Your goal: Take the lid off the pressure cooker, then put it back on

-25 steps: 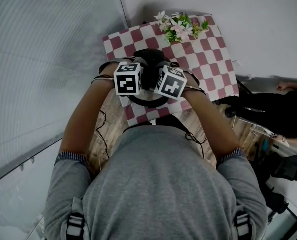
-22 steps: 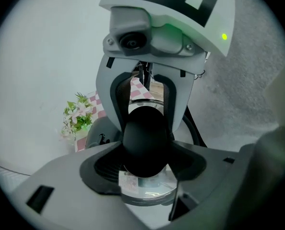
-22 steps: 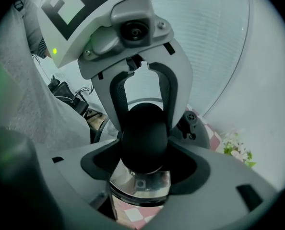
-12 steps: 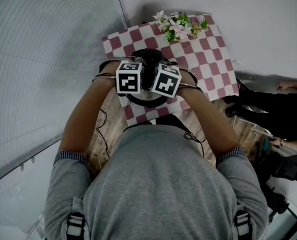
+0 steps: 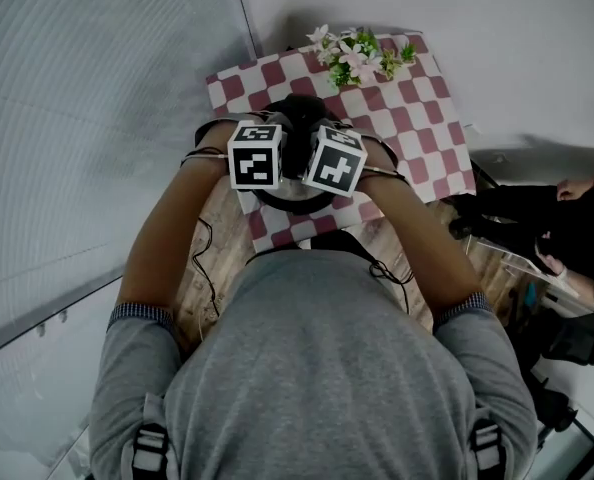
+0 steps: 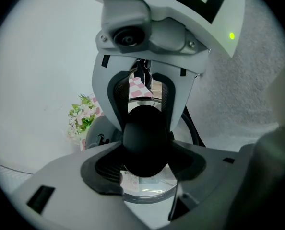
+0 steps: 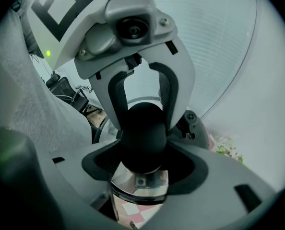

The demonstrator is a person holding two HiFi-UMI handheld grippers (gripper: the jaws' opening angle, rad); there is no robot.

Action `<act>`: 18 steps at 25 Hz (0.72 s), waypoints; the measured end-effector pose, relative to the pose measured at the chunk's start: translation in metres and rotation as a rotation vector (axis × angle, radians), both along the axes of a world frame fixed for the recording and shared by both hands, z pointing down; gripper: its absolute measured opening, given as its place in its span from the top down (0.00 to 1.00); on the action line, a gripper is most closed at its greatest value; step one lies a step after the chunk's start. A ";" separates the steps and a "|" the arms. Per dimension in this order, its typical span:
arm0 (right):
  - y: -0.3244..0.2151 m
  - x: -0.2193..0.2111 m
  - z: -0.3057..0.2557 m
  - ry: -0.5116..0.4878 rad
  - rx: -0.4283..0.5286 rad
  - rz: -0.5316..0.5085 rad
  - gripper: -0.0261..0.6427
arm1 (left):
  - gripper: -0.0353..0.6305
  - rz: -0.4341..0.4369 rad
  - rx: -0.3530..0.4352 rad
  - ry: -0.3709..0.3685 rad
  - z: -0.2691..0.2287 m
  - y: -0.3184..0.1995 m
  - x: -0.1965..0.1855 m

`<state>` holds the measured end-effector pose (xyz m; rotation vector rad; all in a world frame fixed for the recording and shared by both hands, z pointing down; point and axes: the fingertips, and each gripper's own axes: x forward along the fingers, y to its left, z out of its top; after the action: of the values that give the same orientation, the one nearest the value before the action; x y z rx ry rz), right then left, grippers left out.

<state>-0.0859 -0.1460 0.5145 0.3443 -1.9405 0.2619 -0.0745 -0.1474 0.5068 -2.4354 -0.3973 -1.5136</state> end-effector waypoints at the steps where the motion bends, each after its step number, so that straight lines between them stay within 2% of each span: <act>1: 0.000 0.000 -0.002 0.002 0.007 -0.001 0.53 | 0.49 -0.002 0.007 0.002 -0.002 0.000 0.000; 18: 0.018 -0.022 -0.027 0.035 0.098 0.022 0.53 | 0.49 0.017 0.093 0.029 -0.029 0.019 -0.023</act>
<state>-0.1078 -0.1285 0.4872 0.4316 -1.9197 0.1745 -0.0973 -0.1286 0.4781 -2.3735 -0.3329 -1.4544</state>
